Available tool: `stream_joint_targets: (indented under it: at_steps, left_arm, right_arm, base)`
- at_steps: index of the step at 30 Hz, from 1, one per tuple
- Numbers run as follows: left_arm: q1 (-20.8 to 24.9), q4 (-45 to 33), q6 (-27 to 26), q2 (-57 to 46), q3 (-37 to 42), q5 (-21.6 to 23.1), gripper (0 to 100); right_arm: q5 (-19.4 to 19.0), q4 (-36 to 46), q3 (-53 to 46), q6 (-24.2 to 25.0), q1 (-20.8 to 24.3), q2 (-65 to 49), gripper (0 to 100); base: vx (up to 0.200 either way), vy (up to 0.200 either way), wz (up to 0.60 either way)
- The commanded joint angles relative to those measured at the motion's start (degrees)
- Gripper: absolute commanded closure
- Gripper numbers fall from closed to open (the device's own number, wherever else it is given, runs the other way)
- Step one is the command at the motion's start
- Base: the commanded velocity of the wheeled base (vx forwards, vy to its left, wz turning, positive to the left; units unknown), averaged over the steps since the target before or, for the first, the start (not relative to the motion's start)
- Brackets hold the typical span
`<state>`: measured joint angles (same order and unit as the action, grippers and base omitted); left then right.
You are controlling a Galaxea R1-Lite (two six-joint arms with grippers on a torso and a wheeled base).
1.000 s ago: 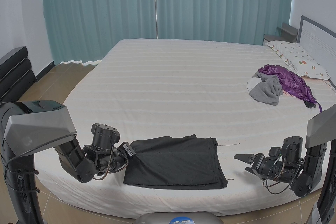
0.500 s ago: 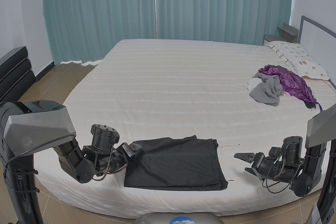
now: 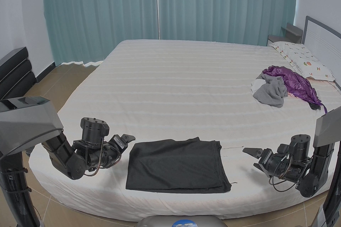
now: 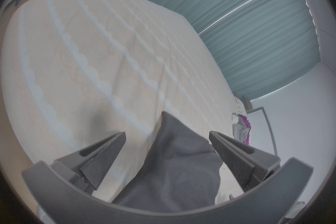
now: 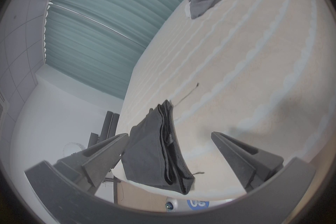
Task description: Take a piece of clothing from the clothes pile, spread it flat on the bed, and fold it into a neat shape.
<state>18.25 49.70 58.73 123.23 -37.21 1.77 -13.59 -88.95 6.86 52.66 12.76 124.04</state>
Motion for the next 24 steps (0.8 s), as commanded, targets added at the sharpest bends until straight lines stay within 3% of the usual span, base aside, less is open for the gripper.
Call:
stream_joint_targets:
  at_steps: [1, 8, 13, 14, 16, 20, 23, 24]
  left_arm:
    - [-1.64, 0.13, -0.02, -4.93, 0.03, -0.36, 0]
    - [-5.51, 0.31, 0.15, -14.43, 0.73, -0.19, 0]
    - [-7.00, 2.15, -0.20, -22.86, 2.14, -1.50, 0]
    - [-7.00, 2.15, -0.20, -22.86, 2.14, -1.50, 0]
    - [-7.79, 5.14, -0.37, -30.77, 4.86, -1.68, 0]
    - [-7.79, 4.97, -3.19, -41.50, 8.38, -1.86, 0]
    - [-7.70, 4.97, -6.62, -48.00, 12.24, -2.03, 0]
    - [-7.79, 4.79, -10.22, -52.39, 14.53, -2.12, 0]
  right_arm:
    - [2.96, -0.78, 0.08, -0.54, -0.55, -4.77, 0]
    - [5.68, 0.10, -0.18, -5.91, -6.35, -18.75, 0]
    - [10.69, 0.01, -1.68, -15.57, -6.61, -29.29, 0]
    - [10.69, 0.01, -1.68, -15.57, -6.61, -29.29, 0]
    - [12.45, 0.01, -4.58, -21.73, -6.44, -38.08, 0]
    - [12.45, 2.12, -6.86, -23.04, -6.70, -48.01, 0]
    - [11.83, 8.10, -6.86, -23.84, -9.60, -55.66, 0]
    - [9.90, 13.98, -6.86, -24.80, -11.09, -62.60, 0]
  base:
    - [0.000, 0.000, 0.00]
    - [0.000, 0.000, 0.00]
    - [0.000, 0.000, 0.00]
    - [0.000, 0.000, 0.00]
    - [0.000, 0.000, 0.00]
    - [0.000, 0.000, 0.00]
    - [0.000, 0.000, 0.00]
    - [0.000, 0.000, 0.00]
